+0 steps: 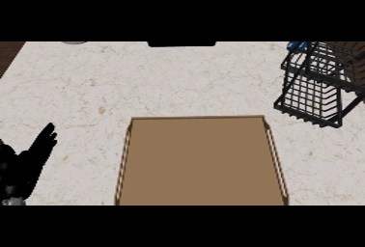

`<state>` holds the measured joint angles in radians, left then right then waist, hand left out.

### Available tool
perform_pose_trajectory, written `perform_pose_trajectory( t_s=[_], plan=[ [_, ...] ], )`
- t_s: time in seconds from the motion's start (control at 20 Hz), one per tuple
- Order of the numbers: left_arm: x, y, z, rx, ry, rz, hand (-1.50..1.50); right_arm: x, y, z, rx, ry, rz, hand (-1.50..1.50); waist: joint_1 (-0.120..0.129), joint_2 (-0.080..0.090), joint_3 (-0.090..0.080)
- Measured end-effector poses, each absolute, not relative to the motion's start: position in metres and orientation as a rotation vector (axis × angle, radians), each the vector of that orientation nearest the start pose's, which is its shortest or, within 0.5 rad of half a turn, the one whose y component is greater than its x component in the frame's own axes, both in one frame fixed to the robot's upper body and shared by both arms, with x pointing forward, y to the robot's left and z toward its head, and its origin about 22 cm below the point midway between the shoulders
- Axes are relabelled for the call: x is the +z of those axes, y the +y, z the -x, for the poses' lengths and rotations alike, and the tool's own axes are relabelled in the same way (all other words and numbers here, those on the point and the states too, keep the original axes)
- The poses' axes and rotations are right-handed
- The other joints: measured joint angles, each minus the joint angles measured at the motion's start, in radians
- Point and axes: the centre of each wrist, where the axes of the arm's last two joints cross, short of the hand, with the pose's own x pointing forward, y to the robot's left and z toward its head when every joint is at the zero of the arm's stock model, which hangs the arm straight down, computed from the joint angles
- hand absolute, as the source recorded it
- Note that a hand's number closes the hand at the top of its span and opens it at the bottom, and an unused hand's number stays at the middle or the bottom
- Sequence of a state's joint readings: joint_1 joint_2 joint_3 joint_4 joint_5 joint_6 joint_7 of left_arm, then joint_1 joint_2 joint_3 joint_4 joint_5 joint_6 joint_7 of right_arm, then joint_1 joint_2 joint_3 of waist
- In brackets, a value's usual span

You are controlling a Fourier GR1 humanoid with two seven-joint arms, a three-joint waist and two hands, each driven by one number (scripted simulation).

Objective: Pick the can from the tray and place it in the tiered basket

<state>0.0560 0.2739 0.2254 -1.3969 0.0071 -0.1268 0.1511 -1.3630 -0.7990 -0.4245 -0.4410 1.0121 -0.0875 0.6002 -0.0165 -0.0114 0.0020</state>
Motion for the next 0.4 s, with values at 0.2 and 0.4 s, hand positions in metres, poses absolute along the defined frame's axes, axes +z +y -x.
perform_pose_trajectory(
  t_s=[0.2,0.4],
  plan=[
    [-0.020,0.368,-0.209,-0.028,-1.187,-0.309,0.00,0.364,-0.430,-0.395,-0.201,-1.160,1.242,-1.50,-0.026,-0.010,0.001],
    [-0.021,0.371,-0.201,-0.007,-1.173,-0.323,0.00,0.355,-0.458,-0.372,-0.287,-1.269,1.138,-1.50,-0.050,-0.019,0.001]
  ],
)
